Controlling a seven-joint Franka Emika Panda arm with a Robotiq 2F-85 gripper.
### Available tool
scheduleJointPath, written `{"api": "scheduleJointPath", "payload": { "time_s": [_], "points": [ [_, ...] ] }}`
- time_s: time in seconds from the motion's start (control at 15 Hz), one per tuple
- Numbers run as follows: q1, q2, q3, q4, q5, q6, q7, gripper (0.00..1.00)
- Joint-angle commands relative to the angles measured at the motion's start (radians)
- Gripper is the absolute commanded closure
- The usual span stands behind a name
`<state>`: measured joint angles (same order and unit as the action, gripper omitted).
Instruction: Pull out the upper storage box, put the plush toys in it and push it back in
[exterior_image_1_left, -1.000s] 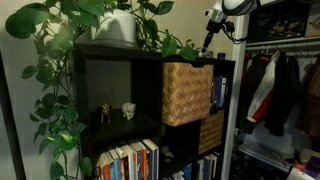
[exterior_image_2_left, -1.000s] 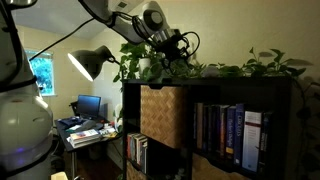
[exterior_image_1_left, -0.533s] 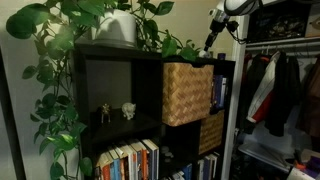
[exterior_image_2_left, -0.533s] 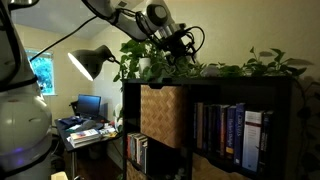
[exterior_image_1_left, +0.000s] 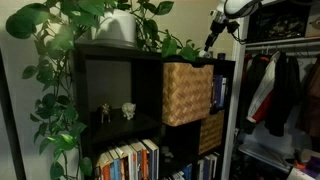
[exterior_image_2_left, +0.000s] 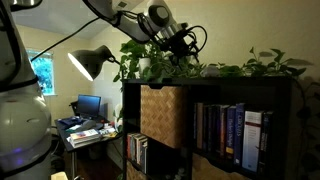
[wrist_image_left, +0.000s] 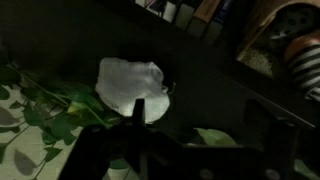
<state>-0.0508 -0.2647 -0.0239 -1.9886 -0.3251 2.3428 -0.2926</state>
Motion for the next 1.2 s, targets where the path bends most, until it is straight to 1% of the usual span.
{"api": "scheduleJointPath", "payload": {
  "time_s": [0.0, 0.2, 0.33, 0.73, 0.93, 1.0, 1.07, 1.13],
  "points": [
    [-0.045, 0.040, -0.008, 0.032, -0.078, 0.057, 0.109, 0.00],
    [-0.068, 0.075, -0.017, 0.053, -0.102, 0.074, 0.164, 0.00],
    [-0.076, 0.104, -0.020, 0.075, -0.110, 0.057, 0.198, 0.00],
    [-0.070, 0.185, -0.040, 0.126, -0.067, 0.068, 0.236, 0.00],
    [-0.066, 0.208, -0.044, 0.140, -0.057, 0.095, 0.245, 0.00],
    [-0.065, 0.212, -0.045, 0.142, -0.051, 0.110, 0.243, 0.18],
    [-0.065, 0.217, -0.045, 0.147, -0.052, 0.116, 0.243, 0.27],
    [-0.065, 0.219, -0.045, 0.148, -0.053, 0.118, 0.243, 0.33]
  ]
}}
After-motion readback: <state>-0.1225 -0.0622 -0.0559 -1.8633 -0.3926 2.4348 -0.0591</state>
